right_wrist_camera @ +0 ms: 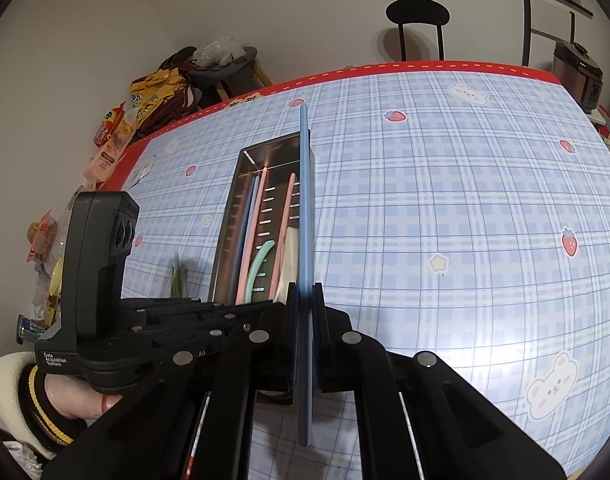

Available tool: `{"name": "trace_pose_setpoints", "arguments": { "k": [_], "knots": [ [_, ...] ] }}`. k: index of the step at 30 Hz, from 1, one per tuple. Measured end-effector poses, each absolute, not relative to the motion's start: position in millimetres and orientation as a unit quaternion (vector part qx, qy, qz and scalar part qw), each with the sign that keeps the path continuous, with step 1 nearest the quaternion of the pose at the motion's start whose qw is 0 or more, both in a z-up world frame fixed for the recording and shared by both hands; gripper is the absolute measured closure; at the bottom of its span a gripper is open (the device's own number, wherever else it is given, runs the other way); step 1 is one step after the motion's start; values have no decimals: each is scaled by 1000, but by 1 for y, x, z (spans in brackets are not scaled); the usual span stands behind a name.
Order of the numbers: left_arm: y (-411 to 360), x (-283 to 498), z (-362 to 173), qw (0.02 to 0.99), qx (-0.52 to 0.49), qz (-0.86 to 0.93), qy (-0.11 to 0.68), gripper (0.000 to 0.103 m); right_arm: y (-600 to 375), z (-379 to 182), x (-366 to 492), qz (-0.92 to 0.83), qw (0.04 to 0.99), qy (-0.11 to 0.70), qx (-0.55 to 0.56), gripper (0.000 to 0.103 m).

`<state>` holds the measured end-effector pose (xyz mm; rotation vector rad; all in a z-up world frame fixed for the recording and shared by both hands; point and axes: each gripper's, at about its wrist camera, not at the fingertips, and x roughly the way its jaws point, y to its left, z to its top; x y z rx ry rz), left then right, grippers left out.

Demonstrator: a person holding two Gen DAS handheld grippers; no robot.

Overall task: Organize utensils
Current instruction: 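Carry the cream spoon and blue chopstick with both tools into the steel basket, then open both tools to release the spoon and chopstick in the basket, then move both open tools over the green and cream chopsticks on the table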

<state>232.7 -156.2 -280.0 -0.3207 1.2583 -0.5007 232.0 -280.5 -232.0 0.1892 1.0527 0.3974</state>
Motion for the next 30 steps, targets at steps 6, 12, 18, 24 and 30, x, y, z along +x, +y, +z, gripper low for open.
{"name": "trace_pose_setpoints", "arguments": {
  "k": [6, 12, 18, 24, 30],
  "knots": [
    [-135, 229, -251, 795, -145, -216, 547, 69, -270, -237, 236, 191, 835, 508, 90, 96],
    [-84, 219, -222, 841, -123, -139, 508, 49, -241, -250, 248, 197, 817, 535, 92, 96],
    [-30, 201, -213, 862, -121, -59, 488, 22, -216, -267, 261, 183, 805, 556, 94, 96],
    [4, 179, -220, 860, -124, -23, 494, 16, -209, -265, 268, 159, 815, 551, 85, 86],
    [24, 165, -215, 864, -122, -2, 489, 9, -202, -237, 253, 139, 849, 509, 44, 21]
  ]
}}
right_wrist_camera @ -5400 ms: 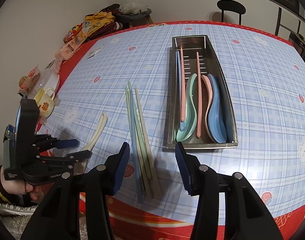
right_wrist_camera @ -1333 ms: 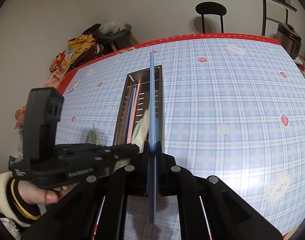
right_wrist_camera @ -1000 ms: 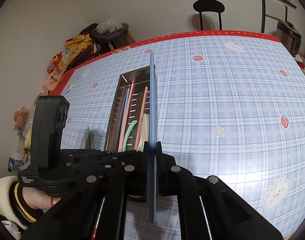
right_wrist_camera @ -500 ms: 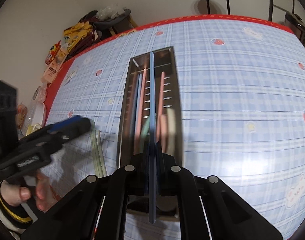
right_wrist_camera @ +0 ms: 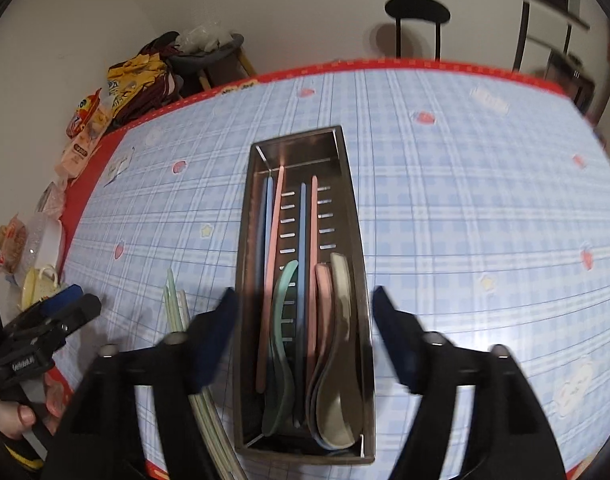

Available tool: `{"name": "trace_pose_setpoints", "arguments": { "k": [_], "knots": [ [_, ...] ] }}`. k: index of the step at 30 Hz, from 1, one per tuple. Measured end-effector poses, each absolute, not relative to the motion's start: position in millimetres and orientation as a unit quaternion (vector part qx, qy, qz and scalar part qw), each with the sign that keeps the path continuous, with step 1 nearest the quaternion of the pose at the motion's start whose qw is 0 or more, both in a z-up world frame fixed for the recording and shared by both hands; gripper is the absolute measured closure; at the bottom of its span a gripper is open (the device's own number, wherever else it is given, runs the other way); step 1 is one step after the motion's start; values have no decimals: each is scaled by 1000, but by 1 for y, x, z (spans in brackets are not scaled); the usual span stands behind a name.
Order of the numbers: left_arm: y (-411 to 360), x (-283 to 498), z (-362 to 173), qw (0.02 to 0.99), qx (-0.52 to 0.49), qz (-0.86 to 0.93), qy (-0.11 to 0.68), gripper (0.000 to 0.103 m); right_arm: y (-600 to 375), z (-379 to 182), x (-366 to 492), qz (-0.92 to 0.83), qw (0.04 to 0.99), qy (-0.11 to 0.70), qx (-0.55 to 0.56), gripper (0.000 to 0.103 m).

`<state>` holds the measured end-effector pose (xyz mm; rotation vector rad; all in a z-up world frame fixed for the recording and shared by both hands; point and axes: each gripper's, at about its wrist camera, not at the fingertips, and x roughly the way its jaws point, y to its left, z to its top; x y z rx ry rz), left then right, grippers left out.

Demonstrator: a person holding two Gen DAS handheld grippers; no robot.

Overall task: Organize utensils
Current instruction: 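Move both open tools over the green and cream chopsticks on the table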

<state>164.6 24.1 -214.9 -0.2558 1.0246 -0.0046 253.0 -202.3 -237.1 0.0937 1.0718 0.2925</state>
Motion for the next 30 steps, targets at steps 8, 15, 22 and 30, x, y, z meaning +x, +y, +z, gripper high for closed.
{"name": "trace_pose_setpoints", "arguments": {
  "k": [8, 15, 22, 30],
  "knots": [
    [36, 151, -214, 856, -113, 3, 504, 6, -185, -229, 213, 121, 866, 485, -26, 6],
    [35, 133, -230, 844, -97, -5, 528, 6, -182, -243, 174, 125, 862, 490, -14, 6],
    [15, 114, -256, 825, -70, -33, 560, 6, -192, -254, 145, 119, 859, 497, 9, 6],
    [-11, 103, -275, 807, -41, -59, 586, 6, -200, -265, 127, 107, 846, 521, 22, 6]
  ]
}}
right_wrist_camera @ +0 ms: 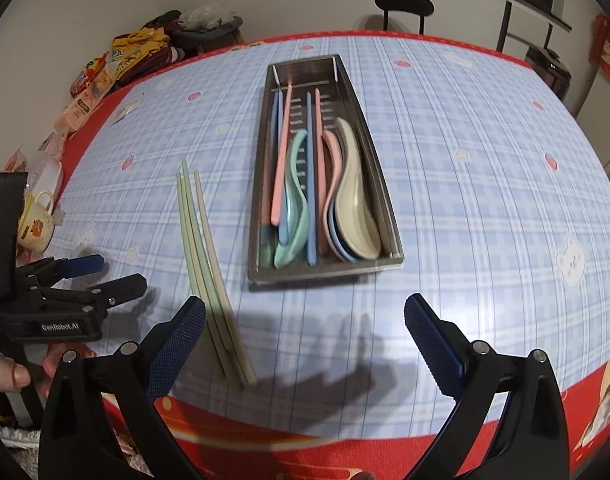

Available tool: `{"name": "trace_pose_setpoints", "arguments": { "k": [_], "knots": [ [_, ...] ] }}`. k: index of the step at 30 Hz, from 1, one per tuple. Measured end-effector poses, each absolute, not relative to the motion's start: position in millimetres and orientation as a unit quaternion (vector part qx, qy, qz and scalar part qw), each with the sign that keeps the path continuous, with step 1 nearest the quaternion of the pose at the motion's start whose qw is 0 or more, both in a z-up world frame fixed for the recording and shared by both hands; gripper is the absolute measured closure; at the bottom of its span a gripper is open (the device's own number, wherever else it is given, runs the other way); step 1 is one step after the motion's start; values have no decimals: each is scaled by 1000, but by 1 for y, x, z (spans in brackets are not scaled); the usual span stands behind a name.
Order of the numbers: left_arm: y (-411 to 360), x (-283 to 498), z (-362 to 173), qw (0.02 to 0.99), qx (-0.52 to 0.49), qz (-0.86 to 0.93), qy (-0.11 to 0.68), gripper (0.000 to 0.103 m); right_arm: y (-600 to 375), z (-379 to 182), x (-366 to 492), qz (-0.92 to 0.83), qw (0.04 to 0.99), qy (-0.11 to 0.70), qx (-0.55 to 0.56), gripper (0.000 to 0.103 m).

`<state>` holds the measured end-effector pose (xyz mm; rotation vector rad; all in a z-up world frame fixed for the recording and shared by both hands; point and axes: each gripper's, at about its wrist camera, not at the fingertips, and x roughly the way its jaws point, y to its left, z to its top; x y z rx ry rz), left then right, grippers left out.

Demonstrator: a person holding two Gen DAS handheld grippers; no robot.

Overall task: Organize utensils
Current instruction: 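Move both open tools over the green and cream chopsticks on the table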

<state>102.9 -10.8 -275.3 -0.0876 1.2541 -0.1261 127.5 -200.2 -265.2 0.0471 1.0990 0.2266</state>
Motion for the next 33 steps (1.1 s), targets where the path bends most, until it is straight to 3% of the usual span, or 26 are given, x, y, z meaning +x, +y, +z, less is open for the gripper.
{"name": "trace_pose_setpoints", "arguments": {
  "k": [17, 33],
  "knots": [
    [-60, 118, -294, 809, 50, -53, 583, 6, -222, -272, 118, 93, 844, 527, 19, 6],
    [-64, 121, -296, 812, 43, -36, 581, 5, -228, -274, 124, 104, 842, 529, 17, 6]
  ]
}}
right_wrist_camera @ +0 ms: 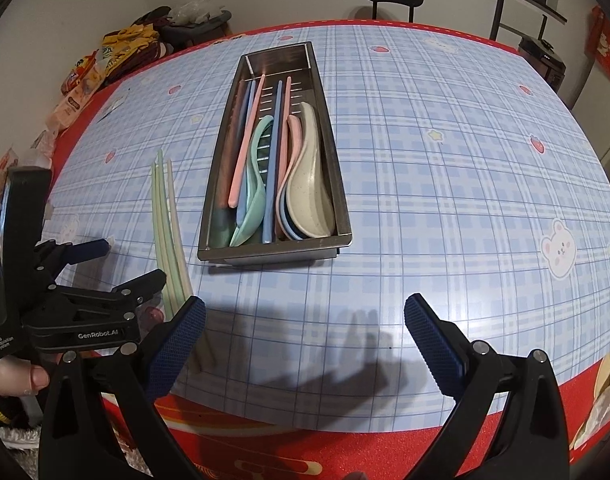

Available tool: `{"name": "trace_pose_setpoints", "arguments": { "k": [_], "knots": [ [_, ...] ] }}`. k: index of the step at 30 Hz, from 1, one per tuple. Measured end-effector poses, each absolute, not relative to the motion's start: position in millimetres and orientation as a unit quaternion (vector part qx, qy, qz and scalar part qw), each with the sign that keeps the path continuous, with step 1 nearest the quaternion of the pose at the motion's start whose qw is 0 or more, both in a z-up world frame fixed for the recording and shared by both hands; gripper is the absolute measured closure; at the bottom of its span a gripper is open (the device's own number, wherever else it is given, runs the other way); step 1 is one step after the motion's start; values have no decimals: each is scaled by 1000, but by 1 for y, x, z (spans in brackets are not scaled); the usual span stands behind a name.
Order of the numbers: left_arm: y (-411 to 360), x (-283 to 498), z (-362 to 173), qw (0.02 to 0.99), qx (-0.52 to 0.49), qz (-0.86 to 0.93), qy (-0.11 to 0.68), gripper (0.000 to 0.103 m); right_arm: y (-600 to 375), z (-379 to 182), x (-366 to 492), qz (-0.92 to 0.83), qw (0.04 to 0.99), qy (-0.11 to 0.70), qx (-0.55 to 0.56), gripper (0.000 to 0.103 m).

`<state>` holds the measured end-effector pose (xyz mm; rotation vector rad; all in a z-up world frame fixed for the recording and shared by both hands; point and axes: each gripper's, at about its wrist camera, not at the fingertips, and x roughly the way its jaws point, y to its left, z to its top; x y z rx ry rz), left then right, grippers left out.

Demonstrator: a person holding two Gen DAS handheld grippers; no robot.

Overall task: Organize utensils
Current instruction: 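Move both open tools over the green and cream chopsticks on the table, then grasp a green chopstick with the left tool while the right tool grasps a cream chopstick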

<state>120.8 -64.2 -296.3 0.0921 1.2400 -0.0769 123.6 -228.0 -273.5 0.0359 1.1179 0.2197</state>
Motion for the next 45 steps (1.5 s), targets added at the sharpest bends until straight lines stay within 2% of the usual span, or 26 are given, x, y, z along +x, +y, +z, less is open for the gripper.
{"name": "trace_pose_setpoints", "arguments": {
  "k": [14, 34, 39, 41, 45],
  "knots": [
    [-68, 121, -294, 815, 72, -31, 575, 5, -223, -272, 128, 111, 842, 528, 8, 6],
    [-48, 123, -297, 806, 63, 8, 588, 7, -223, -272, 125, 130, 835, 534, 38, 6],
    [-34, 118, -292, 809, 47, 6, 586, 30, -216, -275, 125, 152, 825, 541, 64, 7],
    [-26, 116, -290, 809, 41, 4, 586, 42, -209, -275, 124, 165, 821, 543, 63, 13],
    [-12, 109, -288, 810, 25, -4, 585, 58, -195, -276, 122, 192, 809, 552, 62, 35]
  ]
}}
